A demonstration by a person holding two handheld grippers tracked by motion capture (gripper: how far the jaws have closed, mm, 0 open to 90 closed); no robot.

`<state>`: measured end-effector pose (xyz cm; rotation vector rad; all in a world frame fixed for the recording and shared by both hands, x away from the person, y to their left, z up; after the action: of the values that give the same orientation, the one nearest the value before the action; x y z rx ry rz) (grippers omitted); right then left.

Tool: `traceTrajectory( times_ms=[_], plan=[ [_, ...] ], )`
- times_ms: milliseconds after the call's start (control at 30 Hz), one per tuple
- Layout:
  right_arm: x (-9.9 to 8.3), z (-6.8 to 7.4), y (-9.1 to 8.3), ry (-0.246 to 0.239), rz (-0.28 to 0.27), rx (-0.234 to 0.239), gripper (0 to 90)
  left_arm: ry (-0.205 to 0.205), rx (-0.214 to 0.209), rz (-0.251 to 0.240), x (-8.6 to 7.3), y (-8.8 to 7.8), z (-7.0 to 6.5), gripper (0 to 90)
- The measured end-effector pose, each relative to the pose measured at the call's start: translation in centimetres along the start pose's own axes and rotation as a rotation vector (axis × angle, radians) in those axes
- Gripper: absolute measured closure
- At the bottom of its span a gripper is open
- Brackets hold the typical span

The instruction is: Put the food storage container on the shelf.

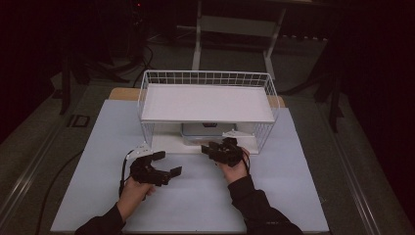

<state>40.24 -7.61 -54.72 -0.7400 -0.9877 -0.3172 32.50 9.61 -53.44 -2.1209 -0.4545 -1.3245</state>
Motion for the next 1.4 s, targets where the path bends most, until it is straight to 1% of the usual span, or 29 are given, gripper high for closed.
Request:
traceTrajectory(
  times_ms=[33, 67, 167, 200, 267, 367, 467, 533, 600, 733, 867, 1000, 1100, 1133, 1233, 1300, 1400],
  plan=[
    [-0.1, 0.2, -0.6, 0.003, -0.009, 0.016, 36.2, 0.002, -0.002, 0.000, 0.0, -0.1, -0.1, 0.3],
    [-0.2, 0.3, -0.9, -0.002, -0.013, 0.023, 31.7, 0.006, -0.003, 0.003, 0.0, -0.1, -0.1, 0.3],
    [-0.4, 0.6, -1.7, -0.020, -0.015, 0.053, 21.4, 0.007, -0.011, 0.002, 0.1, -0.4, -0.2, 0.2],
    [-0.5, 0.6, -2.0, -0.026, -0.021, 0.051, 20.4, 0.009, -0.014, 0.002, 0.1, -0.5, -0.3, 0.2],
    [-0.5, 0.9, -2.7, -0.024, -0.027, 0.071, 18.3, 0.017, -0.017, 0.004, 0.1, -0.7, -0.4, 0.2],
    [-0.6, 1.2, -3.7, -0.039, -0.038, 0.072, 17.9, 0.039, -0.014, 0.004, 0.1, -1.0, -0.7, 0.3],
    [-0.9, 1.4, -4.7, -0.041, -0.033, 0.076, 18.1, 0.043, -0.024, 0.002, 0.1, -1.3, -1.0, 0.3],
    [-1.1, 1.6, -5.4, -0.049, -0.039, 0.085, 18.1, 0.055, -0.027, 0.006, 0.0, -1.5, -1.2, 0.3],
    [-1.4, 1.6, -6.1, -0.062, -0.041, 0.080, 18.1, 0.064, -0.032, 0.009, 0.0, -1.7, -1.4, 0.2],
    [-1.8, 1.4, -7.5, -0.080, -0.051, 0.068, 18.1, 0.070, -0.036, 0.018, -0.3, -2.2, -1.6, 0.2],
    [-2.5, 1.2, -8.7, -0.102, -0.057, 0.055, 18.0, 0.066, -0.042, 0.019, -0.6, -2.8, -1.6, 0.2],
    [-2.8, 1.0, -9.6, -0.099, -0.065, 0.057, 17.9, 0.075, -0.048, 0.024, -0.8, -3.3, -1.6, 0.3],
    [-3.4, 0.9, -11.0, -0.110, -0.071, 0.043, 17.8, 0.075, -0.053, 0.026, -1.0, -3.8, -1.6, 0.2],
    [-3.4, 0.9, -11.0, -0.110, -0.071, 0.043, 17.8, 0.075, -0.054, 0.030, -1.1, -3.9, -1.6, 0.2],
    [-4.2, 1.0, -11.9, -0.112, -0.057, 0.036, 17.8, 0.072, -0.058, 0.037, -1.4, -4.5, -1.5, 0.3],
    [-4.7, 1.0, -12.4, -0.115, -0.052, 0.032, 17.8, 0.078, -0.062, 0.042, -1.7, -4.8, -1.5, 0.3],
    [-5.3, 0.7, -13.2, -0.118, -0.050, 0.011, 17.7, 0.082, -0.062, 0.052, -2.0, -5.2, -1.4, 0.2]
  ],
)
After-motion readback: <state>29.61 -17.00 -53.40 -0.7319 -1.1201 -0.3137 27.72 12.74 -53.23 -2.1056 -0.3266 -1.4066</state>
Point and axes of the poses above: each handheld gripper's, and its own axes: y roughly forward along the jaws, x roughly out of its top, z roughly to its left, the point moved 8 cm from there along y, roughly forward along the jaws, and after that the axes turned 5 degrees about -z, right-handed, at the moved point
